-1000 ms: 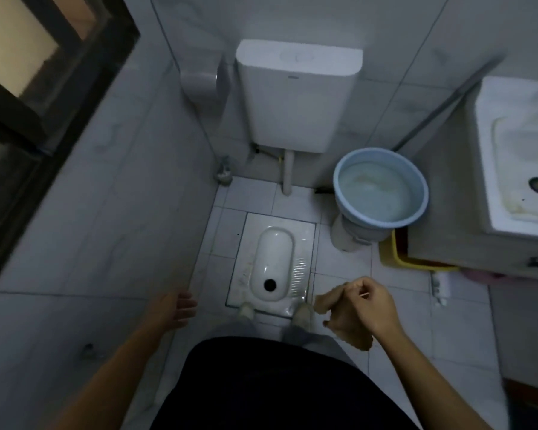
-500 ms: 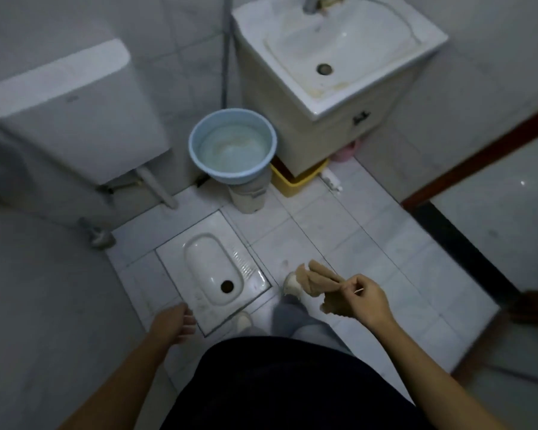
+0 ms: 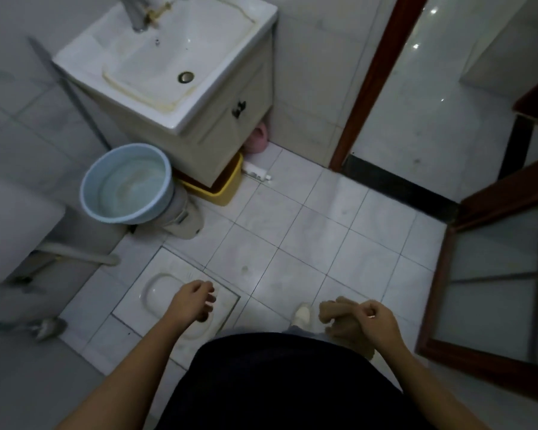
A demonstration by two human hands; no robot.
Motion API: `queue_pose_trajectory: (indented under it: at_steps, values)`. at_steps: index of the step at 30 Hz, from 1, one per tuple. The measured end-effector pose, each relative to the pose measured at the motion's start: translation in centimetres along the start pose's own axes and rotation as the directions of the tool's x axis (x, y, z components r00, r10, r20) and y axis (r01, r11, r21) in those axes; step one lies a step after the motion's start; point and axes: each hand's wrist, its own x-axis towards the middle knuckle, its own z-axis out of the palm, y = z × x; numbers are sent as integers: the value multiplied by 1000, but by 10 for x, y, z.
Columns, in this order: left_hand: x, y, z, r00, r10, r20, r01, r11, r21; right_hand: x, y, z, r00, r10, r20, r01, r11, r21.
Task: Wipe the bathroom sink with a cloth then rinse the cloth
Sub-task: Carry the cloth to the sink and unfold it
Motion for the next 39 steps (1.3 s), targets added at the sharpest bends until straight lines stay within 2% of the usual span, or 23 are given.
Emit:
queue_pose_trajectory:
  at_steps: [7,12,15,18,21,24,29,33,37,39]
  values:
    - [8,23,7,988,-141,-63,137,989,-63,63,-70,-48,996,-93,12,92,993,80]
    - [46,68,8,982,-173,-73,170,984,-46,114,-113,-77,988,-153,-9,153,985,83]
    - [84,108,18,986,-158,-59,156,987,-44,144,-125,-96,992,-127,-26,128,989,73]
    - [122,163,37,988,-152,2,152,988,-36,167,-128,-119,997,-41,-69,47,996,77]
    - [155,232,62,991,-109,82,108,994,10,184,-132,-148,989,59,-136,-41,991,126]
    - [179,306,85,989,-3,148,-12,995,99,204,-140,-178,975,152,-165,-115,970,214]
    - [207,416,116,964,145,221,-178,974,137,254,-170,-222,967,182,-178,-128,952,278]
    - [225,468,127,972,160,170,-179,979,100,322,-207,-253,985,128,-118,-94,961,260]
    - [231,476,126,999,30,13,-30,999,-16,396,-267,-258,999,27,32,-31,991,134]
    - [226,468,124,996,-73,-52,67,992,-104,427,-307,-253,987,-48,153,38,997,69]
